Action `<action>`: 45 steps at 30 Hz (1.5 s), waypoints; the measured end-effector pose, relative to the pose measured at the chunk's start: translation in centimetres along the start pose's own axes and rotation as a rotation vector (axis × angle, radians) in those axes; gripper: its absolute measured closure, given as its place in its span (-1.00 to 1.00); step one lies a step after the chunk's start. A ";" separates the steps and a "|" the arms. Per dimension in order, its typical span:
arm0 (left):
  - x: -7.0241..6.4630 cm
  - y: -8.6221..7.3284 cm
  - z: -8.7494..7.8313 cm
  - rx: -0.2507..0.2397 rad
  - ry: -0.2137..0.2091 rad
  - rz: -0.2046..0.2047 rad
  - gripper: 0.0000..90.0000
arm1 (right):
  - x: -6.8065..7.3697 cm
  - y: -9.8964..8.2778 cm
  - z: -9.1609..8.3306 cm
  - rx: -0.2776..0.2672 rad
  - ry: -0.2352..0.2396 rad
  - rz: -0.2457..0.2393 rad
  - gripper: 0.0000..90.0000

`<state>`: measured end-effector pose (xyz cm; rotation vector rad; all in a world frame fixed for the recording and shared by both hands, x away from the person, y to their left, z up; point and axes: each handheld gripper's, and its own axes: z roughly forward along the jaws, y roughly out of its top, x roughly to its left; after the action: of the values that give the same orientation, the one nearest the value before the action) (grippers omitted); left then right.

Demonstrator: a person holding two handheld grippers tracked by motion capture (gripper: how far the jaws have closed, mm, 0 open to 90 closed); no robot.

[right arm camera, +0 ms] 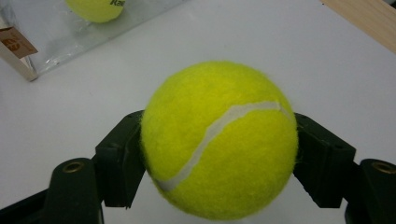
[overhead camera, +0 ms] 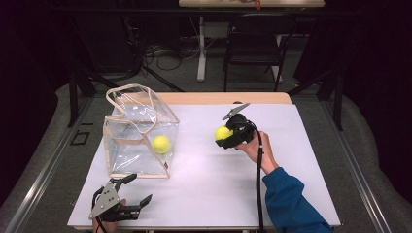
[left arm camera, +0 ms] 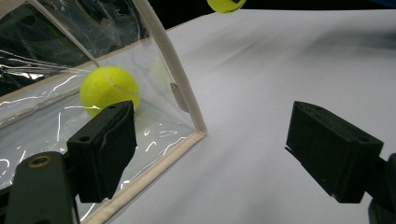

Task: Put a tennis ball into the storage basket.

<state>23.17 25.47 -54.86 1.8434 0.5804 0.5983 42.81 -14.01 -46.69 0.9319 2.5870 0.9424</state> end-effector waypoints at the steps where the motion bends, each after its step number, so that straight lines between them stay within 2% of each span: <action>1: 0.0 0.0 0.0 0.002 -0.003 0.001 -0.65 | 0.1 0.1 0.0 -0.001 0.000 0.001 -0.42; 10: 0.0 0.0 0.0 0.001 0.000 0.000 -0.65 | 0.3 0.7 -0.5 -0.023 -0.002 -0.011 -0.42; 34: 0.1 -0.1 0.1 0.006 -0.005 -0.007 -0.65 | 1.3 1.8 -0.4 -0.059 0.011 -0.031 -0.42; 45: 0.1 -0.1 0.2 -0.001 0.005 -0.026 -0.65 | 1.6 2.5 -0.5 -0.070 0.014 -0.043 -0.42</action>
<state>23.35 25.46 -54.96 1.8315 0.6063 0.5856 42.57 -11.73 -44.66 0.8516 2.5567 1.0249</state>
